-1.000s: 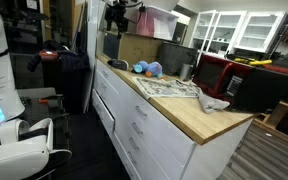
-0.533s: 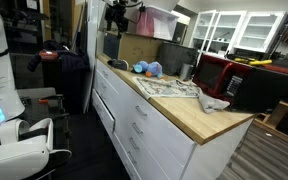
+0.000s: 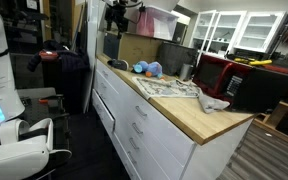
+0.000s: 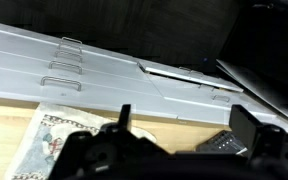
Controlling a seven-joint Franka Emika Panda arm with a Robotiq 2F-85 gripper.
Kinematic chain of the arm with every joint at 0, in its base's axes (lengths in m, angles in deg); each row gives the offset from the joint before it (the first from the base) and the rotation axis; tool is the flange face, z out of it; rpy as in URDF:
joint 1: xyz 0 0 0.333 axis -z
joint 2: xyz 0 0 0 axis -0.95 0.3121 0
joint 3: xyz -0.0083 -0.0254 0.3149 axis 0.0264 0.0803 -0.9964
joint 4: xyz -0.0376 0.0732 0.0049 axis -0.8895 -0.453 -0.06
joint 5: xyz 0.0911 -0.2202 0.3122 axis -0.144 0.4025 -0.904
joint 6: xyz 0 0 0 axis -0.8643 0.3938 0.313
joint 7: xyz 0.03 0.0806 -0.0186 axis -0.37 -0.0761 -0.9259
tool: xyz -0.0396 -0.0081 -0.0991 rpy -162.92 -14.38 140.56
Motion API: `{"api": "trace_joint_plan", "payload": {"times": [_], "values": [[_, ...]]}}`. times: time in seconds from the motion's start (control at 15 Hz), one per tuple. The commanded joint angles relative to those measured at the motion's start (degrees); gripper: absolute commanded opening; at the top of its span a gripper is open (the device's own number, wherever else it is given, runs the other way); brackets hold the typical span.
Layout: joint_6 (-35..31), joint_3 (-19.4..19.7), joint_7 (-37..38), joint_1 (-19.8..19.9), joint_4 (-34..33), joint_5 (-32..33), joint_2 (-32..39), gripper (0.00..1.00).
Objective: Open the topmost drawer on the right.
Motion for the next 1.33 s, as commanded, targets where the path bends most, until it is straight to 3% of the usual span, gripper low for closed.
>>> {"api": "trace_joint_plan", "payload": {"times": [0.0, 0.4, 0.67, 1.27], "values": [[0.3, -1.5, -0.5, 1.8, -0.2, -0.6, 0.2, 1.00], [0.3, -1.5, -0.5, 1.8, -0.2, -0.6, 0.2, 1.00], [-5.3, -2.4, 0.4, 3.6, 3.1, 0.4, 0.0, 1.00], [-37.1, -2.6, 8.3, 9.6, 17.7, 3.8, 2.0, 1.00]]}}
